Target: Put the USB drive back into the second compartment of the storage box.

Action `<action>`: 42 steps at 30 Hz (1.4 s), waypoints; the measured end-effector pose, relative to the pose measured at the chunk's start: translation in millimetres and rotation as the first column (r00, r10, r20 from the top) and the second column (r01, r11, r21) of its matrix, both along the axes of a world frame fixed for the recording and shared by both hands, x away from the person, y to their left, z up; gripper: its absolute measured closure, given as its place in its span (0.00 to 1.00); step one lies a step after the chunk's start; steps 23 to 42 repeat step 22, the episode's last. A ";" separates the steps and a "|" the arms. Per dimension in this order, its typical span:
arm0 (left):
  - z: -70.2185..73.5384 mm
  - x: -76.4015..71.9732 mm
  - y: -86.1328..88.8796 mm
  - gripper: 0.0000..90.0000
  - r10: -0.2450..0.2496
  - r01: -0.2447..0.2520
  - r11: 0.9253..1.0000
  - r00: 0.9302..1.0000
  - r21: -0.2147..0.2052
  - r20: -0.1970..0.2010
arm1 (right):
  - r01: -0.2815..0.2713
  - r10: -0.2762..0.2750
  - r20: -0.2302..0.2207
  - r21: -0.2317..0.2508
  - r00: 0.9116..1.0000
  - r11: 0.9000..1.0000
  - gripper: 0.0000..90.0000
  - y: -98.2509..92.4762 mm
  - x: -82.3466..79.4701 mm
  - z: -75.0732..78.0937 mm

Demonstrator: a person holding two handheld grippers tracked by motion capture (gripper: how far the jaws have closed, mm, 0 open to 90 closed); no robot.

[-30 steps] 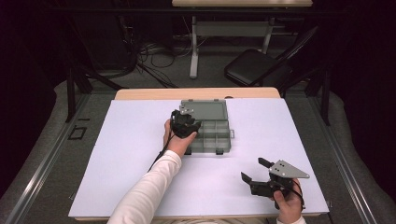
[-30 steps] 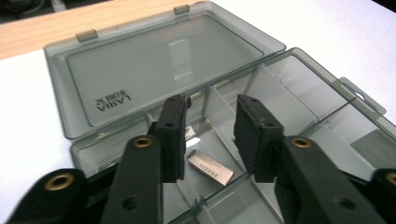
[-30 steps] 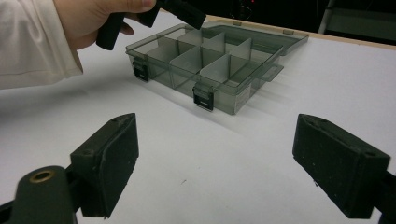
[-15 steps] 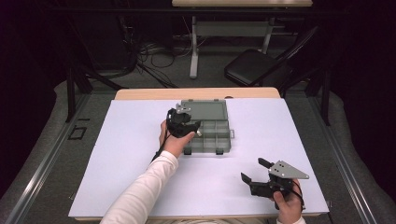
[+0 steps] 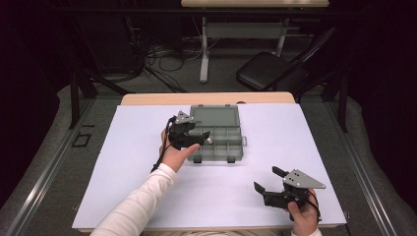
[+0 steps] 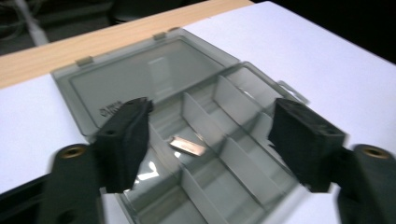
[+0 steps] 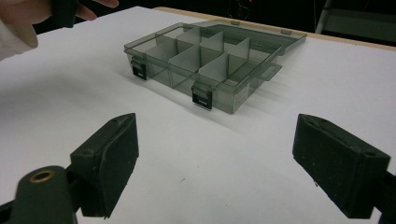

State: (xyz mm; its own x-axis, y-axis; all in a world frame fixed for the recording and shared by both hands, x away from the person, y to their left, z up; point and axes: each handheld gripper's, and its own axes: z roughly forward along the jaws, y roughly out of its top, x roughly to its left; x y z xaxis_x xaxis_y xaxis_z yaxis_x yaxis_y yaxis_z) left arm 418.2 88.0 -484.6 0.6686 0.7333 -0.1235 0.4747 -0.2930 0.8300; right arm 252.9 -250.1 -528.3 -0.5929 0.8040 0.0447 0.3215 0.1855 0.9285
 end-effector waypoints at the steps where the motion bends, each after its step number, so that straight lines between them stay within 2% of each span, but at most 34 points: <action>1: 0.5 -1.9 0.9 0.27 -0.009 0.009 1.000 1.000 -0.004 -0.009 | -0.001 0.001 -0.002 -0.001 1.000 1.000 0.16 0.0 0.0 0.1; 5: 2.3 -11.9 5.6 0.19 -0.033 0.033 0.999 0.999 -0.020 0.005 | -0.001 0.001 -0.001 -0.003 1.000 1.000 0.16 0.8 0.4 -0.1; 8: 2.6 -19.4 10.0 0.16 -0.052 0.053 0.998 0.999 -0.038 0.014 | -0.002 0.002 -0.003 -0.003 1.000 1.000 0.16 1.4 0.4 -0.2; 12: 2.5 -32.0 16.1 0.11 -0.065 0.066 0.997 0.997 -0.034 0.027 | -0.001 0.001 -0.004 -0.002 1.000 1.000 0.16 1.9 0.1 -0.3; 22: 0.1 -67.8 40.0 0.04 -0.103 0.107 0.989 0.994 -0.102 0.049 | 0.001 -0.001 -0.007 -0.003 1.000 1.000 0.16 2.8 -0.2 -0.4; 42: 0.1 -67.8 40.0 0.04 -0.103 0.107 0.989 0.994 -0.102 0.049 | 0.001 -0.001 -0.007 -0.003 1.000 1.000 0.16 2.8 -0.2 -0.4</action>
